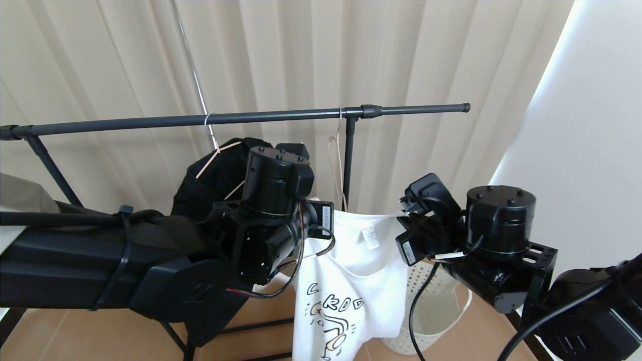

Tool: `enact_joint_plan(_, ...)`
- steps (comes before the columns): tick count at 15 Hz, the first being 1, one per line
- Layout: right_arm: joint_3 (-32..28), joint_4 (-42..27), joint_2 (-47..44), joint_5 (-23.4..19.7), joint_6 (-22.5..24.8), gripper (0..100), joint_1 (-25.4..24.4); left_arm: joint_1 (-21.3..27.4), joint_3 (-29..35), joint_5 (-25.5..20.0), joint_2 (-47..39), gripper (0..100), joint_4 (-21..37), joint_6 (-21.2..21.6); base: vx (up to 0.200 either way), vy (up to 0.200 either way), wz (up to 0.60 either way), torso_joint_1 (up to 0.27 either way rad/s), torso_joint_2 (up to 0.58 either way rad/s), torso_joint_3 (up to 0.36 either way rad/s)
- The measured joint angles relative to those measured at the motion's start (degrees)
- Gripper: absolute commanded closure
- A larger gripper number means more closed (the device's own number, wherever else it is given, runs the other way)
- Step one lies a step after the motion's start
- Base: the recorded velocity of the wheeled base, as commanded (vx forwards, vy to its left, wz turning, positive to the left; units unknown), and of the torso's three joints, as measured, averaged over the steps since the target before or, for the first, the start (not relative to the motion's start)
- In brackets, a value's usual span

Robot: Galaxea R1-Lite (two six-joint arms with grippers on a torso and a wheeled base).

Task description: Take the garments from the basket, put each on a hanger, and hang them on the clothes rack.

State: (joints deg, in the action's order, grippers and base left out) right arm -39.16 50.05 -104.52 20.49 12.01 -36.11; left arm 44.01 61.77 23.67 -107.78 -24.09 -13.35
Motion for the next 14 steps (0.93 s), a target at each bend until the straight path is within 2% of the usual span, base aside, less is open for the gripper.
enact_joint_plan(1,0.0,-0.16,1.02,0.02,0.02,100,0.52,0.04,-0.28,-0.33,-0.13,100,0.01,0.2,0.0,0.0,0.0,0.0,0.0,0.0)
enact_joint_plan(2,0.0,-0.16,1.63,0.04,0.0,100,0.78,0.04,-0.48,-0.39,-0.2,0,0.01,0.46,0.0,0.0,0.0,0.0,0.0,0.0)
enact_joint_plan(8,-0.32,-0.07,3.3,0.06,1.27,100,4.0,0.22,-2.05,-2.13,0.15,0,-0.07,2.33,0.0,0.0,0.0,0.0,0.0,0.0)
enact_joint_plan(10,-0.39,-0.13,4.0,0.09,1.84,100,5.0,-0.21,-3.12,-7.36,1.05,0,-0.07,2.82,0.0,0.0,0.0,0.0,0.0,0.0)
enact_joint_plan(12,-0.43,-0.16,4.5,0.06,2.02,100,5.94,-1.16,-3.72,-10.48,1.85,0,0.0,2.82,0.0,0.0,0.0,0.0,0.0,0.0)
enact_joint_plan(14,-0.83,-0.2,4.57,0.02,2.11,100,7.8,-2.28,-4.46,-16.13,2.79,0,-0.02,2.68,0.0,0.0,0.0,0.0,0.0,0.0)
